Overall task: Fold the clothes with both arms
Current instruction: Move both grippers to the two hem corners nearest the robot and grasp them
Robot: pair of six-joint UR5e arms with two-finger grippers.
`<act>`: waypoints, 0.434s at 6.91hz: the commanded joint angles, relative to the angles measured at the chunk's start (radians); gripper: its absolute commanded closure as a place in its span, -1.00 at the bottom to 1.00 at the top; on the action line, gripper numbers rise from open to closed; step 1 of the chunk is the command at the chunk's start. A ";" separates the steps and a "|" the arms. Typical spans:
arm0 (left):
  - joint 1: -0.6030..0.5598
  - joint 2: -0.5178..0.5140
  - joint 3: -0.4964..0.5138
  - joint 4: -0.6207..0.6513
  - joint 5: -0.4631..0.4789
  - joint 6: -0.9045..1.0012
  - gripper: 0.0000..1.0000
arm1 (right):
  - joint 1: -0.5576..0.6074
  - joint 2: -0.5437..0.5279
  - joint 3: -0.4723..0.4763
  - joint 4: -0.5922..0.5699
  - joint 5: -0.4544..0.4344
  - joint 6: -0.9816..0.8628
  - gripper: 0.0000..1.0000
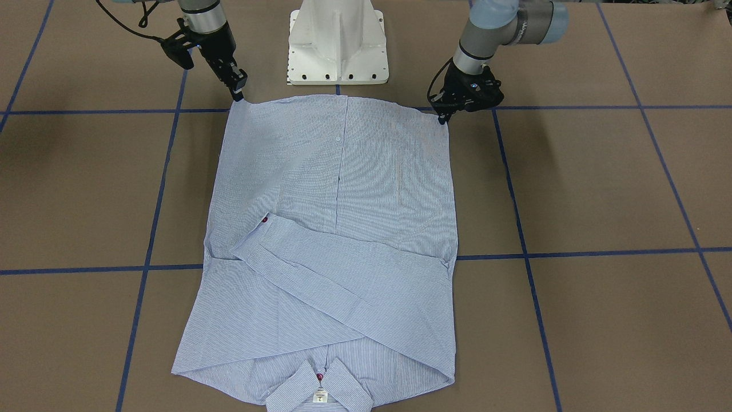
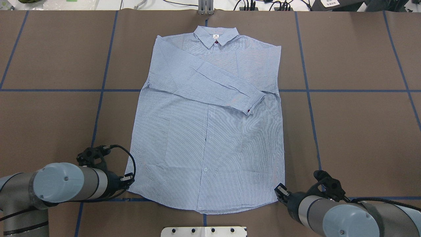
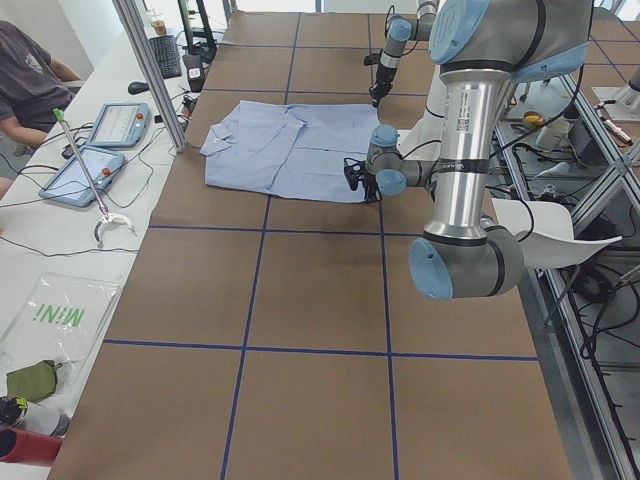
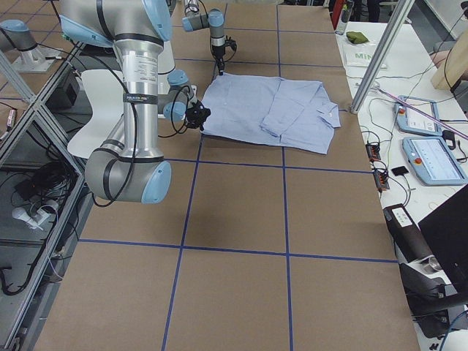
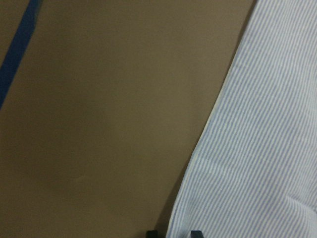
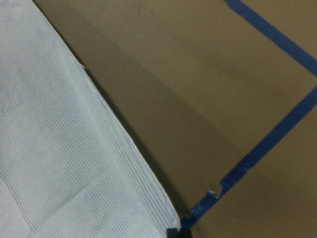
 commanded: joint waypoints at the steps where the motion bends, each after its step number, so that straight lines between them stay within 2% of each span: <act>1: -0.002 0.007 -0.038 0.028 0.000 0.000 1.00 | 0.004 -0.001 0.000 0.002 -0.001 0.000 1.00; 3: 0.029 0.004 -0.136 0.120 0.000 -0.078 1.00 | 0.014 -0.016 0.032 0.002 0.000 -0.006 1.00</act>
